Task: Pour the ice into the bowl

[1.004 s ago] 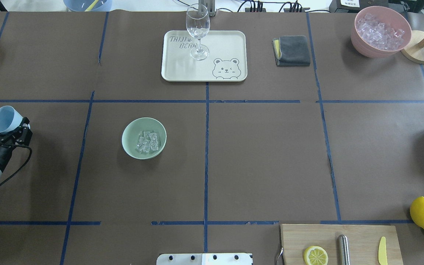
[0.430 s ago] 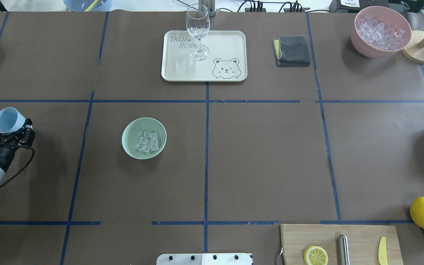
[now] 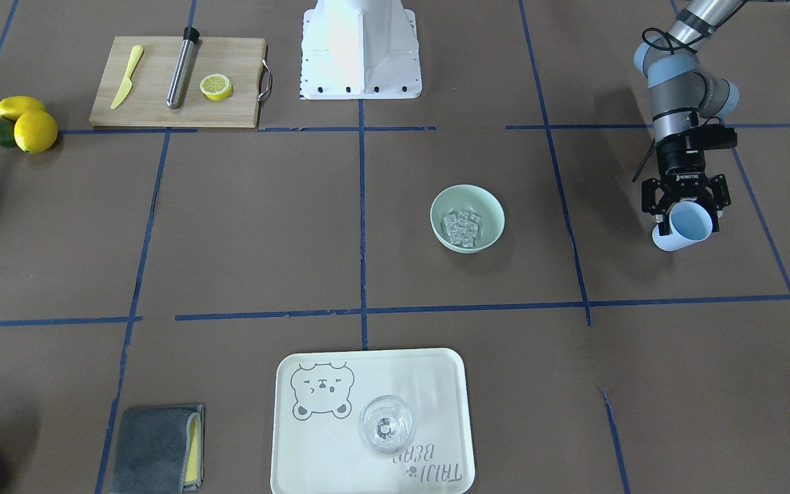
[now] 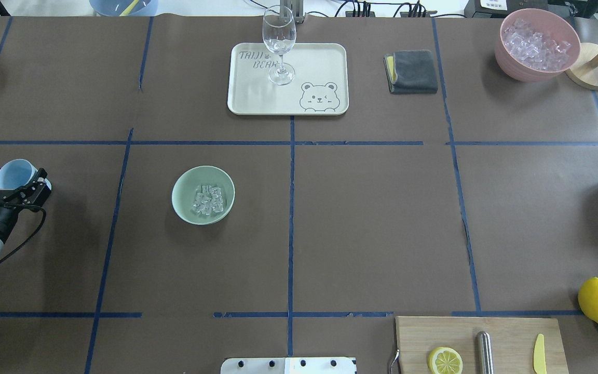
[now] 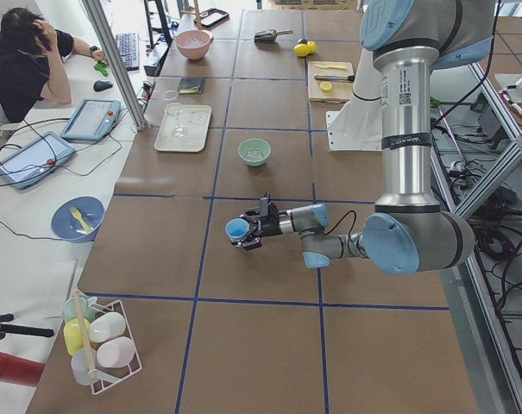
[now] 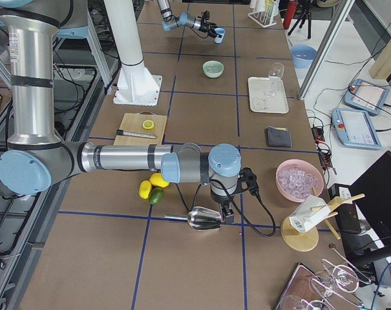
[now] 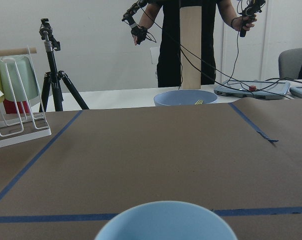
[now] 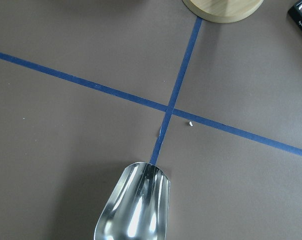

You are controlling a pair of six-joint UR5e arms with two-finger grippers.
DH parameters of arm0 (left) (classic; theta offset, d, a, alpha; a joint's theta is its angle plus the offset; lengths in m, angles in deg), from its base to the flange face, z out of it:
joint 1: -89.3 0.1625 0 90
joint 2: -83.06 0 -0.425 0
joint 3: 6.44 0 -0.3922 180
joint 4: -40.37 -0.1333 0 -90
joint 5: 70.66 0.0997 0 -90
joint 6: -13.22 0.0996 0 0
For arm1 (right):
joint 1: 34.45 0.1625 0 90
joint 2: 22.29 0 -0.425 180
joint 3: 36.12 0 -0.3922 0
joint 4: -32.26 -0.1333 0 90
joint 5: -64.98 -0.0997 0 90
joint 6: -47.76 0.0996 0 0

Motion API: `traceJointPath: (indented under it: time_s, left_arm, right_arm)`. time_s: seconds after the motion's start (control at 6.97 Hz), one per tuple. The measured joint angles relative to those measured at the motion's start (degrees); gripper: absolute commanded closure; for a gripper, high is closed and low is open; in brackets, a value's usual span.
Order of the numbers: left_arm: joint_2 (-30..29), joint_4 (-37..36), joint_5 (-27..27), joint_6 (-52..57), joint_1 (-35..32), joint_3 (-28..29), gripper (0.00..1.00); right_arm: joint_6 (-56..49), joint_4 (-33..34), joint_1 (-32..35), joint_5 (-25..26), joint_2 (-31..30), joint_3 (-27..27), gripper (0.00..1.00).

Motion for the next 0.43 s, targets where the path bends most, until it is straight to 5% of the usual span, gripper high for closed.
traceJointPath:
  time_s: [0.43]
  left_arm:
    - [1.9, 7.5, -1.7, 6.3, -1.1, -2.5, 0.00]
  right_arm:
    - [0.0, 0.0, 0.0, 0.0, 0.0, 0.0, 0.00]
